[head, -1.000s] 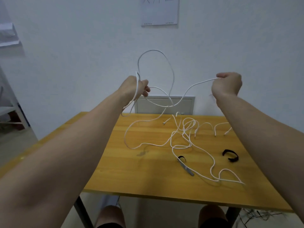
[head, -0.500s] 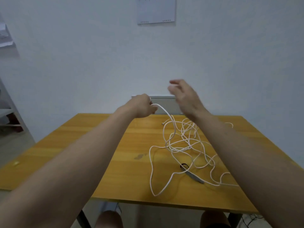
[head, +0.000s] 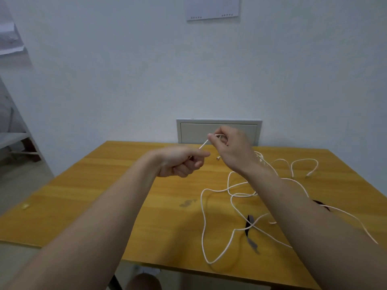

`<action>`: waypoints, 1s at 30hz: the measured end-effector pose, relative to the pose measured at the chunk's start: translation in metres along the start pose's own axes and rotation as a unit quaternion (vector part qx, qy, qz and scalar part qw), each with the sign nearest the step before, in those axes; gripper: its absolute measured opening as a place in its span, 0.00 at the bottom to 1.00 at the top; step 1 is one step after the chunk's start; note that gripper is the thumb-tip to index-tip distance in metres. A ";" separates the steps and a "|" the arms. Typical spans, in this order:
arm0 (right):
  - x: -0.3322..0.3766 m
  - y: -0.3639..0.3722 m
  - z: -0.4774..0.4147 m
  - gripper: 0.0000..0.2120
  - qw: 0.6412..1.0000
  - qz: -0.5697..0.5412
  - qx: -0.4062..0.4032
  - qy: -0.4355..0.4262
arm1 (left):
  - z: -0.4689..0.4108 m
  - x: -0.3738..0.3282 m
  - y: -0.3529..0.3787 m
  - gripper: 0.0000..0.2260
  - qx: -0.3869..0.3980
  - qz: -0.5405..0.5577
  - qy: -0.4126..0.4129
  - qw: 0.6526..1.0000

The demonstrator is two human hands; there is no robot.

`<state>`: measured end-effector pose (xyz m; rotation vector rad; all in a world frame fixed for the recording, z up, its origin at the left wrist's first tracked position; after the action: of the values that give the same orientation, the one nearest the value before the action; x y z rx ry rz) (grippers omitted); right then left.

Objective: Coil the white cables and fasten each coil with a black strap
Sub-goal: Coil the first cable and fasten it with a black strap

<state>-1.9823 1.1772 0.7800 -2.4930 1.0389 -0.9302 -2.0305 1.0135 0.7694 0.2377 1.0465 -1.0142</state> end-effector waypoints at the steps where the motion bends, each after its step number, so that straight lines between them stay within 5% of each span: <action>1: -0.002 0.005 0.002 0.11 1.000 -0.013 -0.018 -0.008 | -0.003 0.004 0.003 0.20 0.049 0.057 0.020 0.997; 7: -0.029 0.054 0.024 0.11 0.990 -0.067 -0.095 0.075 | -0.037 0.026 0.010 0.18 0.223 0.372 0.157 0.887; 13: -0.074 0.104 0.048 0.12 0.978 -0.094 -0.003 0.187 | -0.089 0.056 -0.003 0.18 0.164 0.533 0.202 0.805; 17: -0.084 0.116 0.053 0.19 0.978 -0.076 0.072 0.180 | -0.117 0.075 -0.013 0.20 0.181 0.586 0.229 0.755; 25: -0.086 0.133 0.062 0.13 0.977 -0.010 0.165 0.136 | -0.141 0.090 -0.022 0.27 0.088 0.556 0.287 0.775; 30: -0.075 0.135 0.065 0.12 0.964 -0.019 0.218 0.149 | -0.140 0.097 -0.038 0.28 -0.130 0.480 0.266 0.826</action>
<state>-2.0509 1.1373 0.6328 -2.0547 0.7605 -1.4057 -2.1334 1.0202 0.6287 0.7633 1.3239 0.1418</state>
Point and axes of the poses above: each hand's wrist, its own z-axis away from the middle knuckle, its own y-axis out of the palm, x = y × z, the point moved 3 cm from there along -z, towards the middle knuckle, and after that the axes turned 14 degrees about -y, right-handed, at the moved point
